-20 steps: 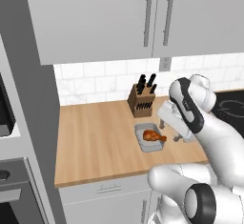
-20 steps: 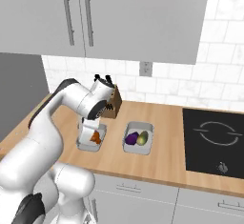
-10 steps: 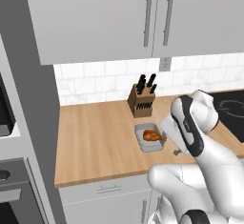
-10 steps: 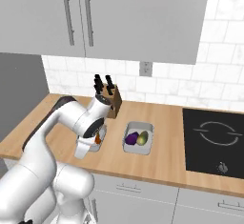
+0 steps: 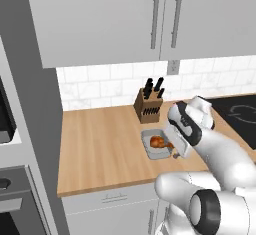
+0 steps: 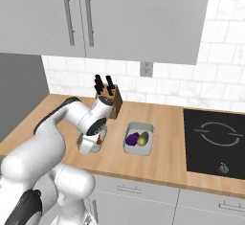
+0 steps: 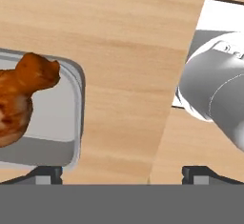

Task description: Take the meat container that has the chicken drumstick and place it on the second highest rack of the freezer. Then take the vegetable container that has the eggplant and cucumber and place it on the highest rack of the freezer.

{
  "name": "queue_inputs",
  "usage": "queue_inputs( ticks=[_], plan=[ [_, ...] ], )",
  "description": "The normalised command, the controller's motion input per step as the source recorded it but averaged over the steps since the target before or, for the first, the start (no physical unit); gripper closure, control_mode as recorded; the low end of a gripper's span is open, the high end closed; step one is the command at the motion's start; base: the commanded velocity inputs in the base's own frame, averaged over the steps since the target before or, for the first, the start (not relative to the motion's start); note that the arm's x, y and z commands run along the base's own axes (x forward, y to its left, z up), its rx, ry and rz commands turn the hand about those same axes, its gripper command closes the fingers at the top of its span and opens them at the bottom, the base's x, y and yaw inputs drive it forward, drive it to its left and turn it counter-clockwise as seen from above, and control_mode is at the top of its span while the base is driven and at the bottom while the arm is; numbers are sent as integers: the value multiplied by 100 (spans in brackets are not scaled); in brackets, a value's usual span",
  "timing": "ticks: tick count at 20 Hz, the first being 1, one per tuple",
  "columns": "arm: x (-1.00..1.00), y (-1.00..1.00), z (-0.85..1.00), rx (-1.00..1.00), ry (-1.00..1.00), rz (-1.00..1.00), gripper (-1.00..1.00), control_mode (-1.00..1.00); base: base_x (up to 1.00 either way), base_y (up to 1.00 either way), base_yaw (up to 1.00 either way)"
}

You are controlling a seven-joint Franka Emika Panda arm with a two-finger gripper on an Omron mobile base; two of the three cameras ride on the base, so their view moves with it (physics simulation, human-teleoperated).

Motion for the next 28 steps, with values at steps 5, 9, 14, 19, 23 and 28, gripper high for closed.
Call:
queue_inputs(
  ticks=[5,9,14,19,23,28],
  plan=[
    [38,0,-10,-8,6,1,-100,-100,0,0,0],
    [-12,4,-20,-2,0,1,-100,-100,0,0,0],
    [-69,10,-15,0,0,0,-100,-100,0,0,0],
    [-28,1,-23,0,0,0,-100,-100,0,0,0],
    [26,0,-15,-1,0,-3,-100,-100,0,0,0],
    [54,0,-2,0,0,-1,-100,-100,0,0,0]
  ],
)
